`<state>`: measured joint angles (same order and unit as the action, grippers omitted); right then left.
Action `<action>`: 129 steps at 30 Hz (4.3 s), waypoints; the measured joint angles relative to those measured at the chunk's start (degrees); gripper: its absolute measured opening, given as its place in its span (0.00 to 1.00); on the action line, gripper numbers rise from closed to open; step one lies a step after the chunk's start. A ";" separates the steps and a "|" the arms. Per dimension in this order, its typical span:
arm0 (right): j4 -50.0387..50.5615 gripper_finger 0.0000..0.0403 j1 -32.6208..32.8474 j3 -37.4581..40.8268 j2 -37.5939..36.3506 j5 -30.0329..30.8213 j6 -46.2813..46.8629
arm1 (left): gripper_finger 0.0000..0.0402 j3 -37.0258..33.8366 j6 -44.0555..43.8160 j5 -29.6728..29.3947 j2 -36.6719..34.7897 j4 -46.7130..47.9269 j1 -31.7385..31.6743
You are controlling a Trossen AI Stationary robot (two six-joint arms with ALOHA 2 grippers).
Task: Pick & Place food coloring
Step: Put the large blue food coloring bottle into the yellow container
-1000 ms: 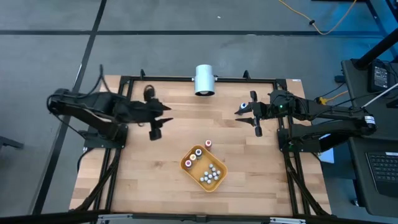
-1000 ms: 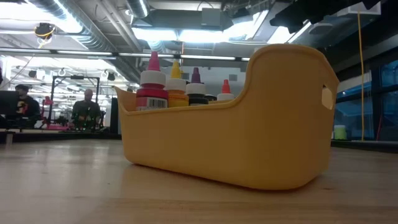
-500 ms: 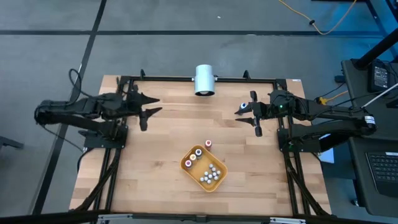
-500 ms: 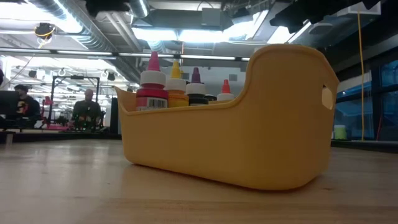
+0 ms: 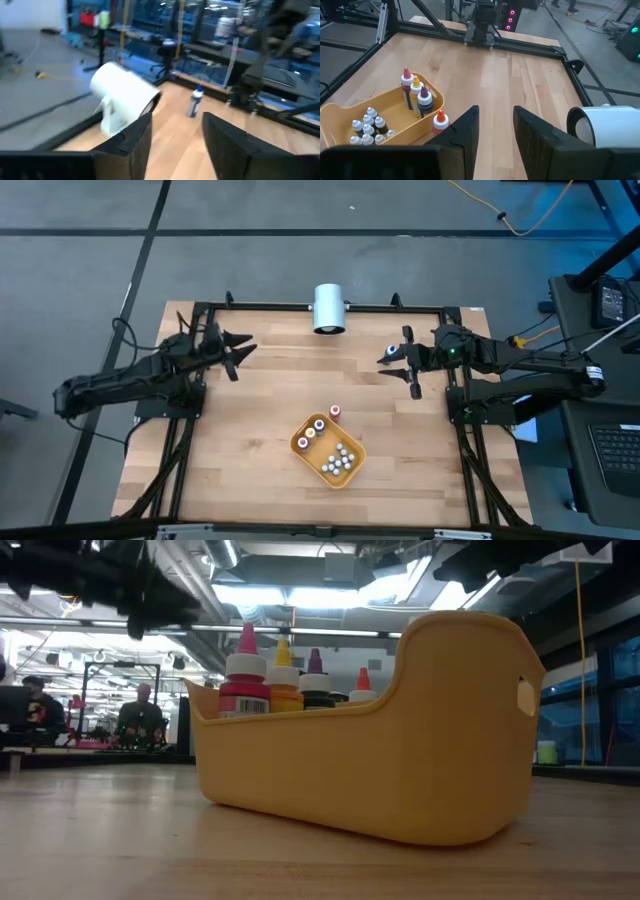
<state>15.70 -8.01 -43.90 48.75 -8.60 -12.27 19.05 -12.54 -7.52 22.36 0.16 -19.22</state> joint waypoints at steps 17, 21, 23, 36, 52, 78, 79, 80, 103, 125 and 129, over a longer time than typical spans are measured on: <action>0.06 0.30 0.00 0.00 0.00 0.00 0.05 | 0.25 -15.78 -5.29 -3.35 -2.45 -22.27 9.82; 0.11 0.30 0.00 0.00 0.00 0.00 0.79 | 0.22 -15.76 -5.20 -2.96 -7.65 -18.01 11.81; 0.11 0.30 0.00 0.00 0.00 0.00 2.07 | 0.21 -15.76 -4.82 -3.01 -11.35 -14.92 12.54; -0.04 0.30 0.04 -0.01 0.00 -0.08 6.16 | 0.20 -18.23 -7.98 2.81 -21.94 -0.51 13.21; 0.04 0.30 0.07 0.00 0.00 -0.04 6.13 | 0.15 -18.56 -0.03 5.13 -19.97 -1.16 13.28; 1.95 0.30 -2.04 -1.00 2.31 1.75 29.64 | 0.16 -18.56 -1.72 4.54 -19.97 -1.20 13.22; 4.62 0.31 -3.25 -1.94 2.89 1.47 30.71 | 0.16 -18.56 -1.73 4.54 -19.95 -1.20 13.22; 8.61 0.31 -4.63 -3.26 3.69 0.74 31.46 | 0.16 -18.56 -1.72 4.54 -19.97 -1.20 13.22; 41.29 0.76 -26.80 -21.32 29.96 4.80 13.15 | 0.15 -18.56 -1.72 4.56 -19.95 -1.22 13.22; 40.23 0.76 -29.22 -21.42 41.33 4.41 11.39 | 0.16 -18.56 -1.72 4.58 -19.95 -1.22 13.22; 40.52 0.76 -29.18 -21.22 41.51 3.77 11.68 | 0.16 -18.56 -1.72 4.58 -19.95 -1.22 13.22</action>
<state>56.22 -37.19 -65.12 90.26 -4.83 -0.59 0.49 -14.26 -2.94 2.42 -1.06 -6.00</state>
